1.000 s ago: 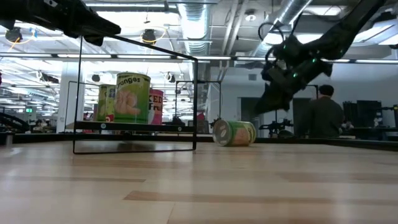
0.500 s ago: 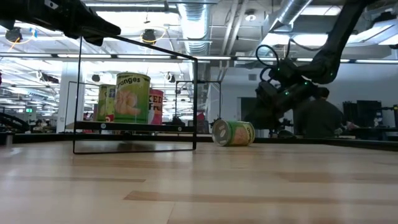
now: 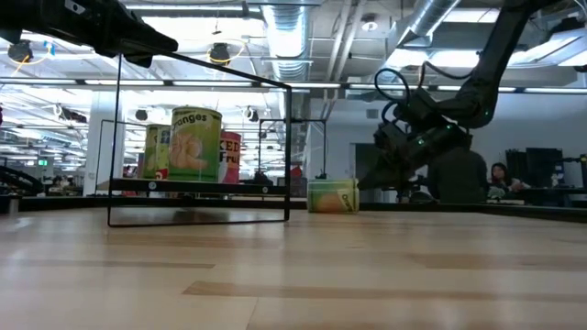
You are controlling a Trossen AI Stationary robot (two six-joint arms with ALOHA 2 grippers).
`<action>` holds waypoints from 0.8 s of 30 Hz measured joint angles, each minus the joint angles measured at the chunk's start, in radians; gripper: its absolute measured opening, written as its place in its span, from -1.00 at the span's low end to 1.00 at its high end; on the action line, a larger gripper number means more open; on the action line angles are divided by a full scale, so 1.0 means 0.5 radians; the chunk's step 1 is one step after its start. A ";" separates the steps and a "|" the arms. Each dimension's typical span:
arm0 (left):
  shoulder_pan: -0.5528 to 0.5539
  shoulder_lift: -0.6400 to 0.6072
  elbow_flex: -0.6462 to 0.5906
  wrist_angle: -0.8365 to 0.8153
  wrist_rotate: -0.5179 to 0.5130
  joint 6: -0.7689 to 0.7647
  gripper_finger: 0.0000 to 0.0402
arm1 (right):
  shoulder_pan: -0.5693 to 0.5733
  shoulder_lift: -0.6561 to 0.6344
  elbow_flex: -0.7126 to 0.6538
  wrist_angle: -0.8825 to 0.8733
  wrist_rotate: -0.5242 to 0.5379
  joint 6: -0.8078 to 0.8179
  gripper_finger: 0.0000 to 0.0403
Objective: Pick and place cans onto a shelf
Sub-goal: Put the top large canned oranges on the shelf
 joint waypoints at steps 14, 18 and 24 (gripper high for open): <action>0.000 0.000 0.000 0.000 0.000 0.000 -0.99 | 0.141 -0.025 0.006 0.069 0.175 -0.115 -0.98; 0.000 -0.001 0.000 0.000 0.000 0.000 -0.99 | 0.163 -0.139 0.006 -0.018 0.222 -0.133 -0.98; 0.000 0.000 0.000 0.000 0.001 0.000 -0.99 | 0.255 -0.466 0.072 -0.469 0.414 -0.269 -0.98</action>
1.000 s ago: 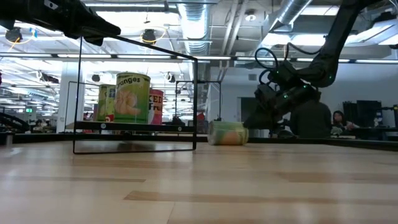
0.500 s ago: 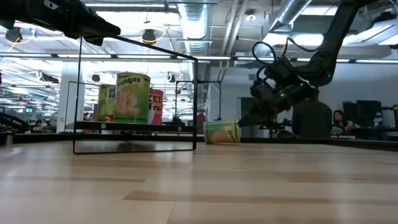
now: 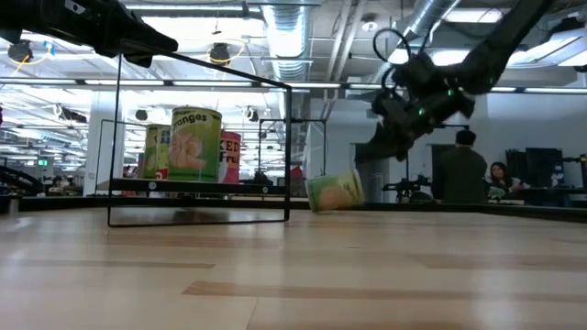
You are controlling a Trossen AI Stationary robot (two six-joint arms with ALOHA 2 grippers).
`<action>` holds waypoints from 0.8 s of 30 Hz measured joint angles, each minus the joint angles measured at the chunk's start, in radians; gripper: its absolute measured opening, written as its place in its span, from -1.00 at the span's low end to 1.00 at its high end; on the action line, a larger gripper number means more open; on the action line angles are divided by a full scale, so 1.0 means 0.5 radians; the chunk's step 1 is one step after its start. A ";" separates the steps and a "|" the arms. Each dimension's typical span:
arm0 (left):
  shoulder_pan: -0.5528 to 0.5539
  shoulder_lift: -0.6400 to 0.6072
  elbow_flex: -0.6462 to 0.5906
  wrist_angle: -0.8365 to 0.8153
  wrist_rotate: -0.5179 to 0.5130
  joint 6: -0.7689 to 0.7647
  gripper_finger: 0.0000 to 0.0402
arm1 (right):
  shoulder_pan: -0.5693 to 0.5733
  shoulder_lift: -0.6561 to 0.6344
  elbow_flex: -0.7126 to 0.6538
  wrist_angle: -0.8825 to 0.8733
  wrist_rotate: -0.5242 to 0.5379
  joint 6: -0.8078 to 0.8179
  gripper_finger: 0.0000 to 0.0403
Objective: Pick and place cans onto a shelf
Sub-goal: Put the top large canned oranges on the shelf
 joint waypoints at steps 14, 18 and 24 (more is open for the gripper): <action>0.000 0.000 0.000 0.000 0.011 0.000 -0.99 | 0.243 -0.143 0.133 -0.542 0.332 0.073 -0.77; 0.000 0.000 0.000 0.000 0.012 0.001 -0.99 | 0.295 -0.169 -0.025 -0.374 0.340 0.230 -0.75; 0.000 0.000 0.000 -0.001 0.012 0.002 -0.99 | 0.324 -0.150 -0.209 -0.058 0.594 0.446 -0.61</action>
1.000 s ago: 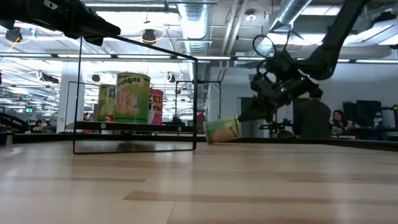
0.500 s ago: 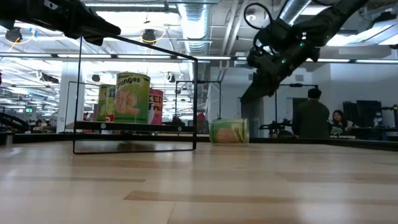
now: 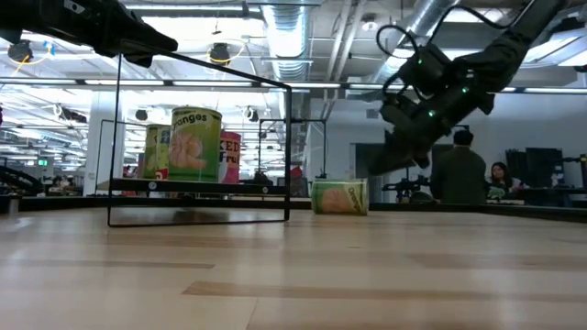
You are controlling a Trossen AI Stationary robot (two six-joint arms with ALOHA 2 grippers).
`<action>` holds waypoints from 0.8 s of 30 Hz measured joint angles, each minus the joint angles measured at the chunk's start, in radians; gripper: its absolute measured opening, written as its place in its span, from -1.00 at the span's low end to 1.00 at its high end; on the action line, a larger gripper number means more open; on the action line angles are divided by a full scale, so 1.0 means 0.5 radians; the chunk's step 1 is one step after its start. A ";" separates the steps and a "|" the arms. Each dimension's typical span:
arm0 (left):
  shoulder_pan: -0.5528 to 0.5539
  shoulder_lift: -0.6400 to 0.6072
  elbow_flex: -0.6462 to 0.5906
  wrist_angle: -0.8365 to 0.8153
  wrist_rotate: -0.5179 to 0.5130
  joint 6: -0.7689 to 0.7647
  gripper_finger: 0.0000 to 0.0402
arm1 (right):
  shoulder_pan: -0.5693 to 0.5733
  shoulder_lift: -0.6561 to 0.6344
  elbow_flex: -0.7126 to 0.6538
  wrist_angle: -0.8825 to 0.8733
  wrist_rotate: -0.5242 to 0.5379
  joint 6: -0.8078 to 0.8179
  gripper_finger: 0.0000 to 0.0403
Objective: Pick and place cans onto a shelf
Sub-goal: Put the top large canned oranges on the shelf
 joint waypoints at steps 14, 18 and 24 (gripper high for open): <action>0.000 0.000 0.000 0.001 0.001 0.000 -0.99 | -0.060 0.381 -0.026 0.504 0.085 0.188 -0.08; 0.000 0.000 0.000 0.000 0.001 0.000 -0.99 | -0.052 0.485 -0.026 0.702 0.035 0.225 -0.10; 0.000 0.000 0.000 0.000 0.001 0.001 -0.99 | -0.070 0.523 -0.027 0.734 0.041 0.170 -0.16</action>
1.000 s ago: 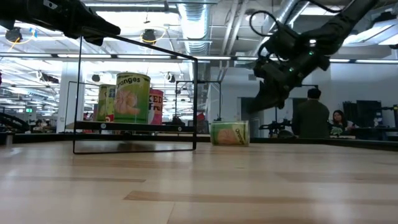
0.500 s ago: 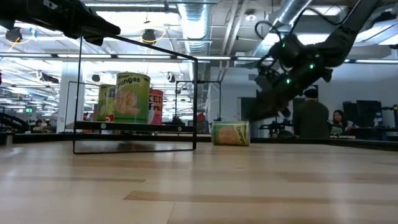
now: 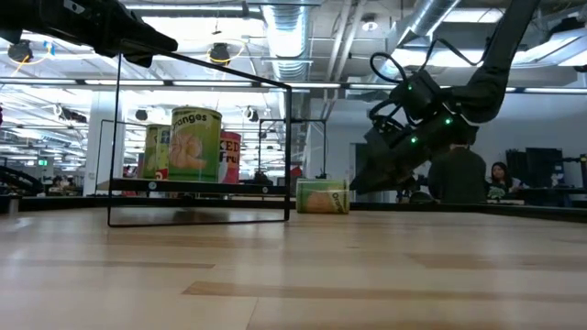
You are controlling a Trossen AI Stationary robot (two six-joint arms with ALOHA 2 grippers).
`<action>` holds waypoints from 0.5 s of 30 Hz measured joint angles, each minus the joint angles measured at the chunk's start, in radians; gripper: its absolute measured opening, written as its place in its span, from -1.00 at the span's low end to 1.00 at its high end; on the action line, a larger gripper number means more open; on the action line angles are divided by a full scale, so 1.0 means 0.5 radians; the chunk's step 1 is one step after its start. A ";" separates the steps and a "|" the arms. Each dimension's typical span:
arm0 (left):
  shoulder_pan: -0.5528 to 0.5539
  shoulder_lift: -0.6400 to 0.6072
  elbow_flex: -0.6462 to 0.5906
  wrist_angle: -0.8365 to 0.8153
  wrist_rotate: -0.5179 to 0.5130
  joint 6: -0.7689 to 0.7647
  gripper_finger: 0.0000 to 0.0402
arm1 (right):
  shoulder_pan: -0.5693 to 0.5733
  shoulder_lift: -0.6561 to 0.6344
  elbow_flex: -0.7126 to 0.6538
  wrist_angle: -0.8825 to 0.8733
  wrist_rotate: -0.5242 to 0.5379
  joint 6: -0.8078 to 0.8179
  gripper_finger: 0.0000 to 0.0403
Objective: Pick and place cans onto a shelf
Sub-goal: Put the top large canned oranges on the shelf
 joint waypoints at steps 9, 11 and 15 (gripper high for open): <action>0.000 0.000 0.000 0.001 0.000 0.004 -0.99 | -0.006 -0.001 0.000 0.049 -0.007 -0.053 -0.14; 0.000 0.000 0.000 0.001 0.000 0.005 -0.99 | -0.007 -0.001 0.000 0.065 -0.008 -0.059 -0.14; 0.000 0.000 0.000 0.001 0.000 0.005 -0.99 | -0.011 -0.001 0.001 0.140 -0.009 -0.076 -0.17</action>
